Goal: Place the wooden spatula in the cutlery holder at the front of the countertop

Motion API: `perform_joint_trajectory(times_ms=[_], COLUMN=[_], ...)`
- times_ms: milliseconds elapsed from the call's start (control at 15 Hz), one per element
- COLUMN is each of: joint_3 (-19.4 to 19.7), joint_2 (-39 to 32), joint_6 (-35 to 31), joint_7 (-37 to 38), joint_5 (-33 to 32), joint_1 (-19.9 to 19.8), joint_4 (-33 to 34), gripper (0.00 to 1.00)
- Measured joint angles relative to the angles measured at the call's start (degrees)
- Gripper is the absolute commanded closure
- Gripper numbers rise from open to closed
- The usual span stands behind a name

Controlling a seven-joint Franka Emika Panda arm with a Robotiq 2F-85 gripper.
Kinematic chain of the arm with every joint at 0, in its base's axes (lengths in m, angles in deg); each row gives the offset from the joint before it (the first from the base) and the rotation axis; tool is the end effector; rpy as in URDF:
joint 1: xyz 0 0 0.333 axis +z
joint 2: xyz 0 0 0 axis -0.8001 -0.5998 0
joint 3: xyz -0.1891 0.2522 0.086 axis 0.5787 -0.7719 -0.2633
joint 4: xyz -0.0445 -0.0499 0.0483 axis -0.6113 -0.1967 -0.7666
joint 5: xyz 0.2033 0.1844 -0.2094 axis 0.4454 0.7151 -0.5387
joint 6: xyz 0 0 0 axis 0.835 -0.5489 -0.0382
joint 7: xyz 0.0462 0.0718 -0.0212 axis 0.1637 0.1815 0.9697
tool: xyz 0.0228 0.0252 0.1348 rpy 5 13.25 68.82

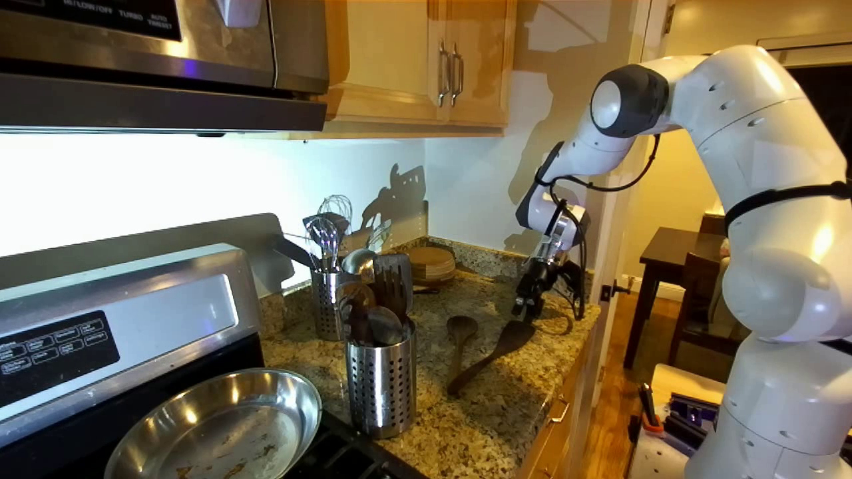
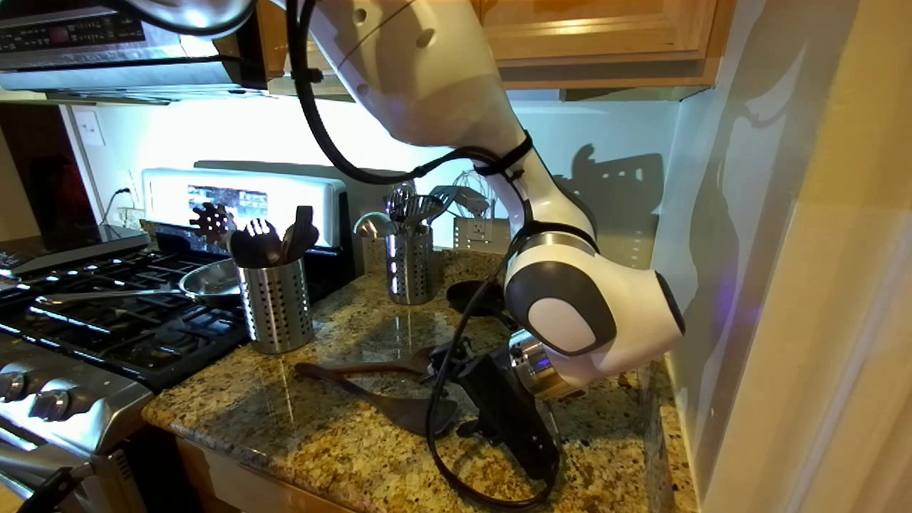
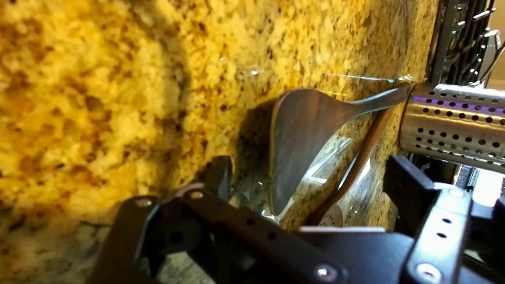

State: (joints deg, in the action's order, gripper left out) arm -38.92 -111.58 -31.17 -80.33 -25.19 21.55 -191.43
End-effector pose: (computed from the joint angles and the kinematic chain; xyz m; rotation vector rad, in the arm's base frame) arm 0.4108 -0.3025 0.1621 -2.2993 0.0576 -0.0309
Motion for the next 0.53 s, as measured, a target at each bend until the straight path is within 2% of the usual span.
perform_joint_trajectory(times_ms=[200, 267, 333, 400, 533], joint_3=[-0.2, -0.2, -0.3, -0.3, -0.3], joint_2=[0.0, 0.0, 0.0, 0.0, -0.1], joint_6=[0.0, 0.0, 0.0, 0.0, 0.0], joint_7=[0.0, 0.0, 0.0, 0.0, 0.0], joint_5=[0.0, 0.0, 0.0, 0.0, 0.0], joint_1=[0.0, 0.0, 0.0, 0.0, 0.0], joint_4=[0.0, 0.0, 0.0, 0.0, -0.1], gripper=[0.0, 0.03, 0.1, 0.26, 0.38])
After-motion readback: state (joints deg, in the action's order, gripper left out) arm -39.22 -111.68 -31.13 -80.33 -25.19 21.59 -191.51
